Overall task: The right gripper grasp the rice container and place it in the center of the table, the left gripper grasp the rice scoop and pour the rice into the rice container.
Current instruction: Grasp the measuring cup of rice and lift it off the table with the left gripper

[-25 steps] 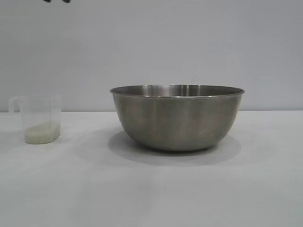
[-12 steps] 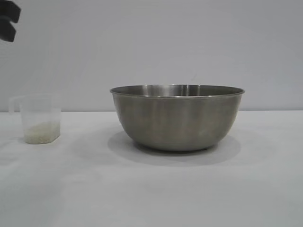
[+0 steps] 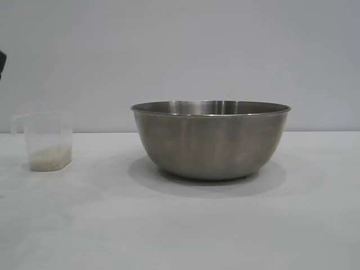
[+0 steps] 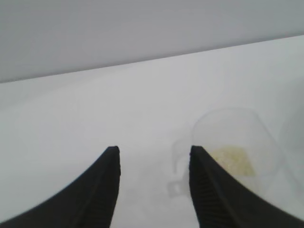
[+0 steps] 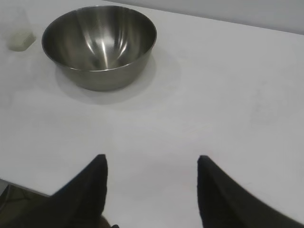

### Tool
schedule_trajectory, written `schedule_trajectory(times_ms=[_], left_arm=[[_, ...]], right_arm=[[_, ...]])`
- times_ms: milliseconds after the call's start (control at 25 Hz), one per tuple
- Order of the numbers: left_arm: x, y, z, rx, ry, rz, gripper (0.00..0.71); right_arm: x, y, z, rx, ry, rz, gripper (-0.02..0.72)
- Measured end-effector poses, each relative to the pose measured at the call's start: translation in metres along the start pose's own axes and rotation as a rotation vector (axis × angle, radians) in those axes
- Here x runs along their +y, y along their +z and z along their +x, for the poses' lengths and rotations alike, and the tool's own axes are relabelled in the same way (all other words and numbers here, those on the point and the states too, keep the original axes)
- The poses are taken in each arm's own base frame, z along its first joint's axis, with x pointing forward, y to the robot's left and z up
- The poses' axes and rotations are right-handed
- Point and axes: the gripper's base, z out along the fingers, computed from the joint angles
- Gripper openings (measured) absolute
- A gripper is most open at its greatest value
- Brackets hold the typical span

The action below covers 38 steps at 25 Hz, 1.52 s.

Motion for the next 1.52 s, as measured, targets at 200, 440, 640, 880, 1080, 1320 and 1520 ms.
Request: schedule_trajectory(times_ms=[200, 440, 640, 880, 1080, 1320, 1520], left_arm=[[-0.002, 0.003, 0.013, 0.05, -0.011, 0.004, 0.293], [0.003, 0.005, 0.012, 0.046, -0.038, -0.048, 0.293], [0.003, 0.017, 0.0, -0.005, -0.055, -0.066, 0.293], [0.003, 0.023, -0.006, -0.033, -0.059, -0.073, 0.293], [0.002, 0.026, -0.007, -0.038, -0.054, -0.074, 0.293], [-0.002, 0.029, 0.008, 0.014, -0.034, -0.047, 0.293], [-0.003, 0.031, 0.016, 0.042, -0.03, -0.043, 0.293]], right_arm=[[0.0, 0.0, 0.0, 0.0, 0.0, 0.0, 0.357], [0.0, 0.0, 0.0, 0.0, 0.0, 0.0, 0.357], [0.0, 0.0, 0.0, 0.0, 0.0, 0.0, 0.357], [0.0, 0.0, 0.0, 0.0, 0.0, 0.0, 0.357], [0.0, 0.0, 0.0, 0.0, 0.002, 0.0, 0.357], [0.0, 0.0, 0.0, 0.0, 0.002, 0.0, 0.357], [0.0, 0.0, 0.0, 0.0, 0.002, 0.0, 0.357]])
